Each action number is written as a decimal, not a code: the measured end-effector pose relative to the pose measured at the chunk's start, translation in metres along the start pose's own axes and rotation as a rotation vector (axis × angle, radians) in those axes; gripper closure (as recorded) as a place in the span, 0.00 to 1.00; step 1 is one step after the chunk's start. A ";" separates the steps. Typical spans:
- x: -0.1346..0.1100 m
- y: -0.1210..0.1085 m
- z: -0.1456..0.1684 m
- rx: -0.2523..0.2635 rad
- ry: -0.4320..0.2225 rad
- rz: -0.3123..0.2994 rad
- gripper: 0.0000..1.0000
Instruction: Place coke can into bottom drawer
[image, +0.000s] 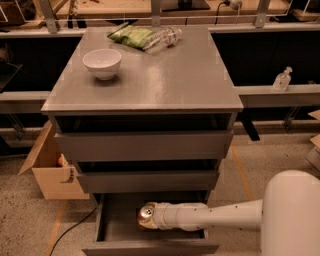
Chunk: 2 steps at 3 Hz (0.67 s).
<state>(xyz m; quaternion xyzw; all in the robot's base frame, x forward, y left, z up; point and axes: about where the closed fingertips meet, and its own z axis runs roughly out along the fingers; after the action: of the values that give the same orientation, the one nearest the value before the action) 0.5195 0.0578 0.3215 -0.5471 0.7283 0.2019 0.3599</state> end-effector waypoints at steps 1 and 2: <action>-0.003 0.003 0.017 -0.015 -0.067 -0.005 1.00; -0.004 -0.001 0.038 -0.038 -0.102 -0.016 1.00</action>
Offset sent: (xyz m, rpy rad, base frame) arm 0.0379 0.0362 -0.0400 0.1390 -0.0282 0.0860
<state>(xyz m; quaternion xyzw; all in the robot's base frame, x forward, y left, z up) 0.5323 0.0860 0.2999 -0.5486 0.7006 0.2404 0.3878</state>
